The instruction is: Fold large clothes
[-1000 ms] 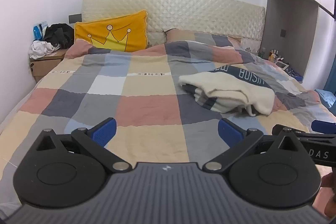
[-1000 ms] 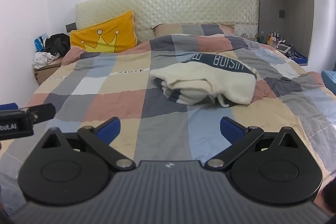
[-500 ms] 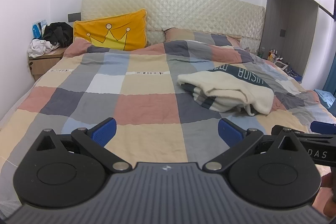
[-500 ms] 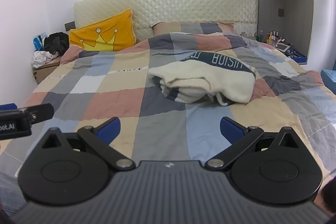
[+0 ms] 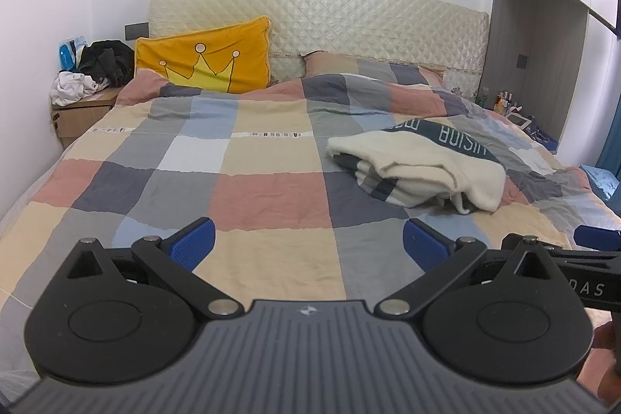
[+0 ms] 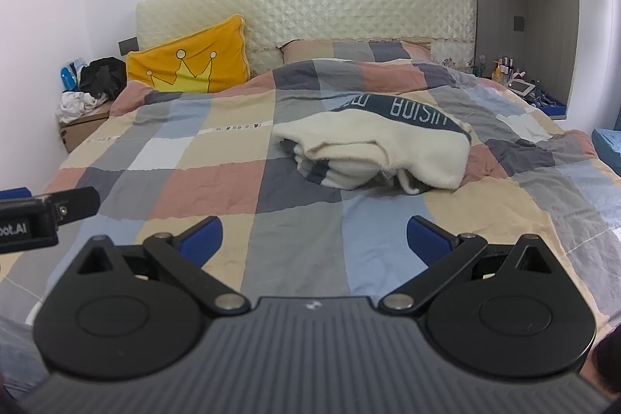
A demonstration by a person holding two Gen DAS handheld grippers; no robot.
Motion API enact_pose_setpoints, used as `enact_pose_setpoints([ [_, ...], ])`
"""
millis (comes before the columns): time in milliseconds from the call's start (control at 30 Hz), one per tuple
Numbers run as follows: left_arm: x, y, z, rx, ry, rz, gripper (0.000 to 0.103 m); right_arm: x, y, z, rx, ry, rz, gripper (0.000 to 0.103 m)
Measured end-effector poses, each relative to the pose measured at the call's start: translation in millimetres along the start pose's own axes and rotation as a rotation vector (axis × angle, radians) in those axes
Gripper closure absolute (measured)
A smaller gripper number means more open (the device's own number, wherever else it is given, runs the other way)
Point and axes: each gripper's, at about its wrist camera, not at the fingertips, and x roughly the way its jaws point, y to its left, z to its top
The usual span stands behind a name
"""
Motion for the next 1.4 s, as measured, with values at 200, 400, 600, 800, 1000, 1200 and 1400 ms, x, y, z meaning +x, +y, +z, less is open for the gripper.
enact_pose_setpoints([
  [200, 2, 0, -1, -0.001, 0.000, -0.005, 0.000, 0, 0, -1, -0.003, 0.002, 0.000, 0.000],
  [400, 5, -1, -2, 0.002, 0.001, -0.008, 0.000, 0, -1, -2, 0.000, 0.000, -0.002, 0.000],
  [600, 7, -1, -4, 0.001, 0.005, -0.019, 0.000, 1, -2, -2, 0.004, 0.006, -0.007, 0.000],
  [800, 9, 0, -6, -0.002, 0.000, -0.033, 0.000, 2, -1, -1, 0.009, 0.003, -0.022, 0.000],
  [1000, 11, 0, -7, -0.001, -0.005, -0.061, 0.000, 1, 5, 2, 0.002, -0.005, -0.045, 0.000],
  [1200, 13, -2, -7, 0.013, 0.008, -0.082, 0.000, -1, 5, 1, 0.011, -0.005, -0.047, 0.000],
  [1400, 17, -4, -7, 0.020, 0.021, -0.094, 0.000, 0, 5, 0, 0.018, 0.001, -0.046, 0.000],
])
